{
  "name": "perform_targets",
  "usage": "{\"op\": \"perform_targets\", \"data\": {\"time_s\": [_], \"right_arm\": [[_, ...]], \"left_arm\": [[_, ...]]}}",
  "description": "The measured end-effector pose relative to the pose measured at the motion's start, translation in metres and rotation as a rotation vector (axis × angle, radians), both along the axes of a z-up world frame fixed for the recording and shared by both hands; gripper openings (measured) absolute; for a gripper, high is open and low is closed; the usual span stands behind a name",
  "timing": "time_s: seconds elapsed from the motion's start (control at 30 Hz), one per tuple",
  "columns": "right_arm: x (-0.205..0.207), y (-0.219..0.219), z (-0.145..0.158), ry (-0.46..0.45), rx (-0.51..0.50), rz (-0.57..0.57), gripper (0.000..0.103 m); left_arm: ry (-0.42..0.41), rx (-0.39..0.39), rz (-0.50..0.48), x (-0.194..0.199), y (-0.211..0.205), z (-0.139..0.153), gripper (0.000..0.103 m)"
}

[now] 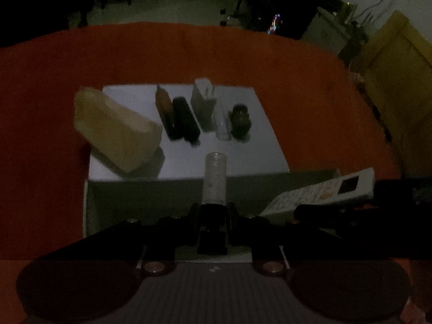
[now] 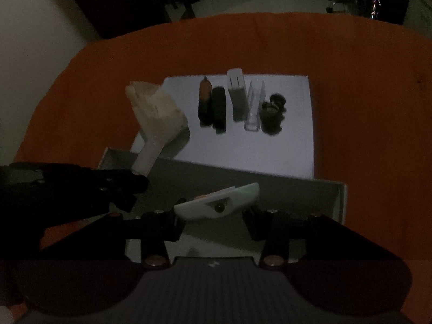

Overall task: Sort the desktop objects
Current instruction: 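Lift remote with right tool over white box while left tool carries tube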

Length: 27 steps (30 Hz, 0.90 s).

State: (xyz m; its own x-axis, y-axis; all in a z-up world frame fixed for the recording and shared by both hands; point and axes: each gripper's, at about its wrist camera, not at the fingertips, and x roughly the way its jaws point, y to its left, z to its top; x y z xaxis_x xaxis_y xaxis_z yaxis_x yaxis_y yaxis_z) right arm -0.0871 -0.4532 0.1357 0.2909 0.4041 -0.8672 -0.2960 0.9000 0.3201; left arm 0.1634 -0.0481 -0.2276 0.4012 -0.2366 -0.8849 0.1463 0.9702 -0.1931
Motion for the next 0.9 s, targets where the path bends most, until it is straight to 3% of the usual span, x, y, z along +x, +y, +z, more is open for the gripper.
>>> {"op": "perform_targets", "data": {"time_s": [0.53, 0.9], "right_arm": [[-0.007, -0.008, -0.064, 0.125, -0.055, -0.019, 0.047], [-0.007, 0.002, -0.083, 0.087, -0.076, -0.001, 0.047]], "left_arm": [[0.127, 0.031, 0.000, -0.024, -0.009, -0.067, 0.016], [0.136, 0.047, 0.008, -0.018, -0.015, -0.083, 0.016]]}}
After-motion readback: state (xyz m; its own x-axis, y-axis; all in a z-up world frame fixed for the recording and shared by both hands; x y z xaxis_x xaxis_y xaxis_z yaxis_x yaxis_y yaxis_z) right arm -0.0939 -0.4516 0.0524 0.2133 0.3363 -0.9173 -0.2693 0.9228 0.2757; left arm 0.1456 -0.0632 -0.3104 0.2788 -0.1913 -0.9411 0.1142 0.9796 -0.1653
